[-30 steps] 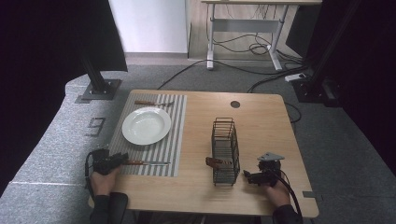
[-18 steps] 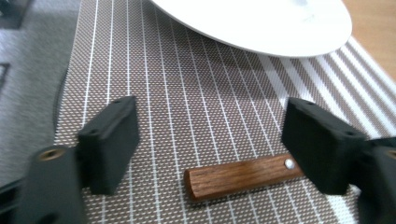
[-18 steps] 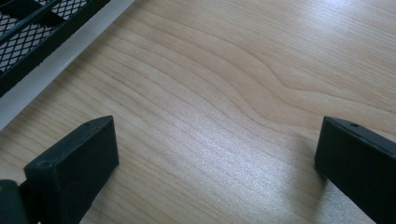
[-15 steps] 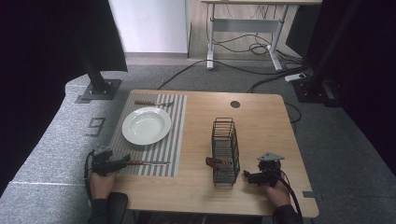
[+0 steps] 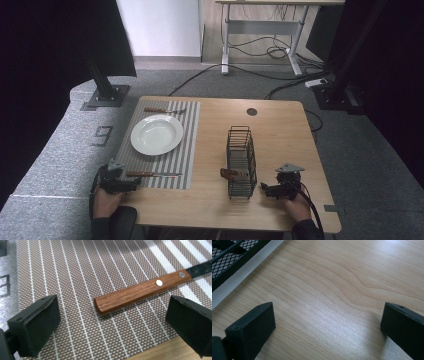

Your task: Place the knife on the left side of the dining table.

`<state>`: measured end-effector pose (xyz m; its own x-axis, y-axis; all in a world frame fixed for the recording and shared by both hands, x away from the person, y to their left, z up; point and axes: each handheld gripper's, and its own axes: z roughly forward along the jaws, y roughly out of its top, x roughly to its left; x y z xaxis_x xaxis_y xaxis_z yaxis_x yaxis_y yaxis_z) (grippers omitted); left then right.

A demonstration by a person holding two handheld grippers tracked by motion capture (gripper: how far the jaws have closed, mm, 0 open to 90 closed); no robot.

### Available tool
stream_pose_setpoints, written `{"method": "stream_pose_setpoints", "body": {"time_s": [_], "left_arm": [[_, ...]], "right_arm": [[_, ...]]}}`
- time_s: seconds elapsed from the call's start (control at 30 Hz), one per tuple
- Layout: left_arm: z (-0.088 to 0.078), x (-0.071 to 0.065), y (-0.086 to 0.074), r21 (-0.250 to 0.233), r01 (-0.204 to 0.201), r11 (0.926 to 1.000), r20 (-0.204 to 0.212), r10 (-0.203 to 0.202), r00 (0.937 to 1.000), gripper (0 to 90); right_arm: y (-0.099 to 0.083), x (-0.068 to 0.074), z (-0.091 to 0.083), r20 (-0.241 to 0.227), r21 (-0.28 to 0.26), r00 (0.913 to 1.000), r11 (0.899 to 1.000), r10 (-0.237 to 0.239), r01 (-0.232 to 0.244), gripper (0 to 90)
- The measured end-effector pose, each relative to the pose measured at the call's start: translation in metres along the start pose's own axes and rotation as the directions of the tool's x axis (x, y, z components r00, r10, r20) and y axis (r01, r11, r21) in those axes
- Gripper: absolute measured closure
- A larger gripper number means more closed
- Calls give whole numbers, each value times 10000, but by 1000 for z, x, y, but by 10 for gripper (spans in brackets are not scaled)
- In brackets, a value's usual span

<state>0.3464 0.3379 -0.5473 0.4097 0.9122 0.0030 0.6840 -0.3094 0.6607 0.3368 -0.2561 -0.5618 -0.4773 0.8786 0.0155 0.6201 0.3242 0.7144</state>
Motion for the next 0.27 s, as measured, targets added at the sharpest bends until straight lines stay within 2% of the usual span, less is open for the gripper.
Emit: {"method": "stream_pose_setpoints", "body": {"time_s": [0.27], "left_arm": [[0, 0, 0, 22, 47, 10000, 20, -47, 10000, 0]], "right_arm": [[0, 0, 0, 0, -2, 10000, 10000, 2, -2, 0]]}}
